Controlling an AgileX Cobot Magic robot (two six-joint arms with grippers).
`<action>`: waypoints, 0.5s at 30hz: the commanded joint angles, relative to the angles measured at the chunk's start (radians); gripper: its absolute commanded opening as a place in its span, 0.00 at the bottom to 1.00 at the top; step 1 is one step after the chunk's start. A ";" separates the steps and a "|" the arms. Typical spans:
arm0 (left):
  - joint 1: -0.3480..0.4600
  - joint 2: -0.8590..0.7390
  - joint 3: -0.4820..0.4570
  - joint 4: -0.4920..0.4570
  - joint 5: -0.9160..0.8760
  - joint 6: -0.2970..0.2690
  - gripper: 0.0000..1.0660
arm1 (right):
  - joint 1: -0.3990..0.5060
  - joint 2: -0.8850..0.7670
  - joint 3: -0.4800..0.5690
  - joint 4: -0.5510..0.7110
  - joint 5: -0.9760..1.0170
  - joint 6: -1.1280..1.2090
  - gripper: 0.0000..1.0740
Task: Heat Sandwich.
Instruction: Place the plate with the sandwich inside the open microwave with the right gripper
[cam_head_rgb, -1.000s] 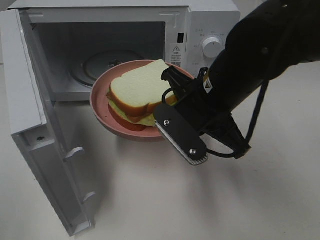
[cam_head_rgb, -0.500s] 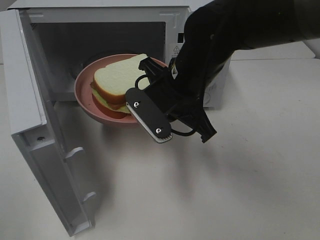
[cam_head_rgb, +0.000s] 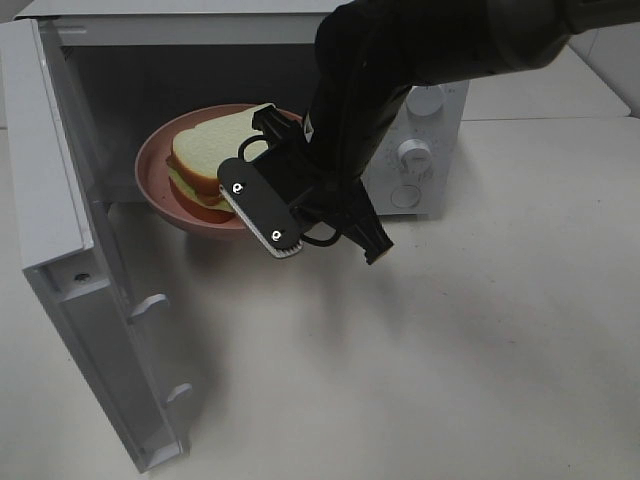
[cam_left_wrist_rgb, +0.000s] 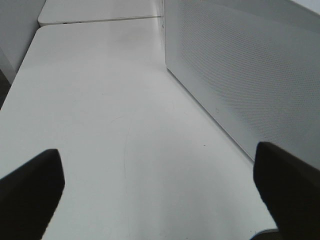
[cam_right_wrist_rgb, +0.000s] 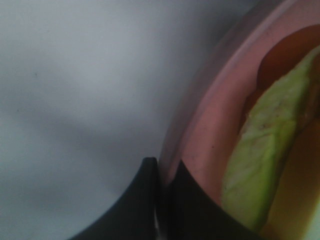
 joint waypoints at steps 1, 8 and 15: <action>-0.005 -0.026 0.003 -0.007 -0.004 -0.003 0.92 | -0.006 0.018 -0.044 0.001 -0.013 0.030 0.00; -0.005 -0.026 0.003 -0.007 -0.004 -0.003 0.92 | -0.006 0.101 -0.176 -0.013 0.049 0.079 0.00; -0.005 -0.026 0.003 -0.007 -0.004 -0.003 0.92 | -0.006 0.175 -0.290 -0.028 0.102 0.104 0.01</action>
